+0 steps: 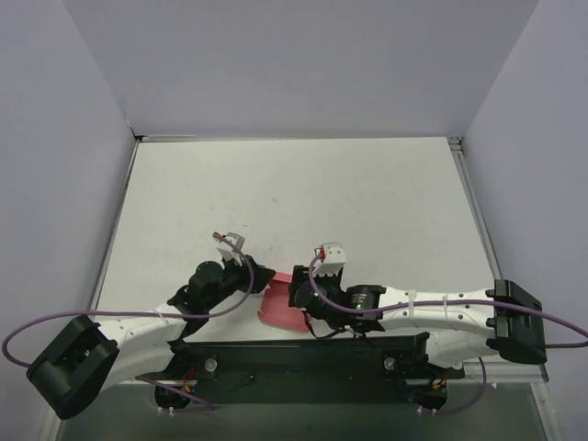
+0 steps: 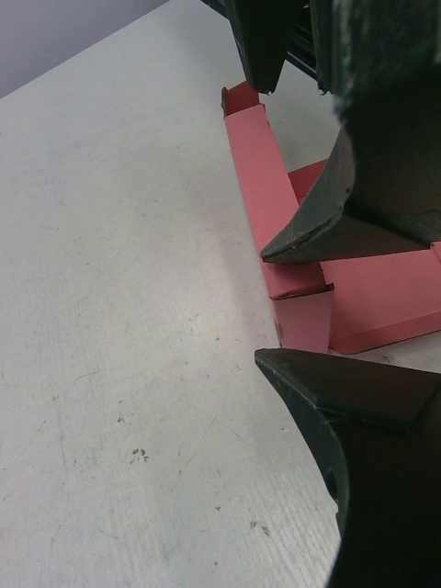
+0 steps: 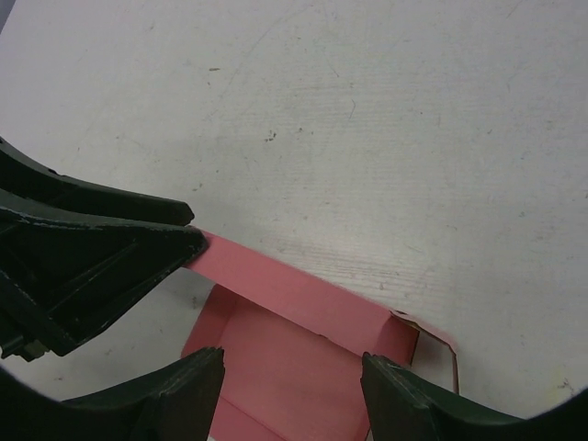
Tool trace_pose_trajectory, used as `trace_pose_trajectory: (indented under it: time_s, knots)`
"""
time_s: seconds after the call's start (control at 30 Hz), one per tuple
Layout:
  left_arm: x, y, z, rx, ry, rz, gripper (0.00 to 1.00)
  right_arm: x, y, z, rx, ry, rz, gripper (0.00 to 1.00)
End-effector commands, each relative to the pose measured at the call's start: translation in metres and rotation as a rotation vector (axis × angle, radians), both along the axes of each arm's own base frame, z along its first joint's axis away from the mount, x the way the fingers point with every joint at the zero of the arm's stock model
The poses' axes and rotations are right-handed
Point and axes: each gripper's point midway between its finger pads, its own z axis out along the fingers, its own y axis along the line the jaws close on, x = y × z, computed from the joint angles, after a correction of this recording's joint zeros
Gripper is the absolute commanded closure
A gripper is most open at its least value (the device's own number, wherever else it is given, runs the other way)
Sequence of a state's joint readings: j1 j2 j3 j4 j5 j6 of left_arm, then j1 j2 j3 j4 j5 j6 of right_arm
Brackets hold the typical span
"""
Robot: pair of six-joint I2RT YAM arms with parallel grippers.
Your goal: Fold the paper box
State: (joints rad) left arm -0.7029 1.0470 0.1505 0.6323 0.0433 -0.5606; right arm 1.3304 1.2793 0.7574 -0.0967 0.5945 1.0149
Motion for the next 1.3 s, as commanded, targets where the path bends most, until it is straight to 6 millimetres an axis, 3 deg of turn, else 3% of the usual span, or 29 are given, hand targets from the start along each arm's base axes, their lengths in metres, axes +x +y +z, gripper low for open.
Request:
trace_pose_trajectory:
  time_s: [0.0,0.33,0.63,1.1,1.27]
  knots:
    - [-0.003,0.001,0.0,0.011,-0.021,-0.018,0.48,0.002,-0.019,-0.001,-0.015,-0.004,-0.063,0.38]
    - [-0.002,0.001,0.003,0.014,-0.033,-0.022,0.48,0.015,-0.035,-0.012,-0.037,0.003,-0.119,0.41]
    - [-0.003,0.001,0.004,0.008,-0.038,-0.026,0.49,0.02,-0.026,-0.018,0.081,0.035,-0.124,0.43]
    - [-0.002,0.0,0.005,0.016,-0.038,-0.03,0.48,0.025,-0.023,0.005,0.239,0.018,-0.117,0.43]
    - [-0.001,0.0,0.006,0.016,-0.041,-0.027,0.48,0.031,-0.025,-0.003,0.228,0.048,-0.136,0.45]
